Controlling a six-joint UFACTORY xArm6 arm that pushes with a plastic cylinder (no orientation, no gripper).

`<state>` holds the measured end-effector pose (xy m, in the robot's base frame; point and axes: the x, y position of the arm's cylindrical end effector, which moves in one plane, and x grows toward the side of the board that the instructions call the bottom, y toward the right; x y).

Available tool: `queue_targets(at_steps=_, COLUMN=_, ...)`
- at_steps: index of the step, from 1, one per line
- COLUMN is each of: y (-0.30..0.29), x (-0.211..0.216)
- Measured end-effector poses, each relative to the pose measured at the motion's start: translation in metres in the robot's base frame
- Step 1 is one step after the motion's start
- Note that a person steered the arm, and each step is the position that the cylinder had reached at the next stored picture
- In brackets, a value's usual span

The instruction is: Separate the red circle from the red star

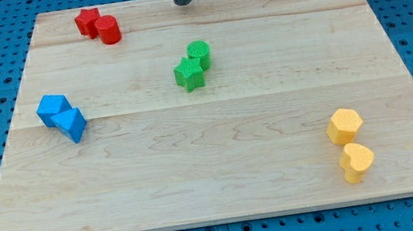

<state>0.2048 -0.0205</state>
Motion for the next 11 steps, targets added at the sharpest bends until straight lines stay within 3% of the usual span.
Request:
queue_targets(at_steps=2, y=-0.073, x=0.016)
queue_targets(at_steps=4, y=-0.084, x=0.056)
queue_targets(at_steps=5, y=-0.075, x=0.04)
queue_targets(at_steps=6, y=-0.11, x=0.008)
queue_targets(at_steps=7, y=-0.151, x=0.008)
queue_targets(at_steps=10, y=-0.099, x=0.082)
queue_targets(at_steps=11, y=-0.085, x=0.073)
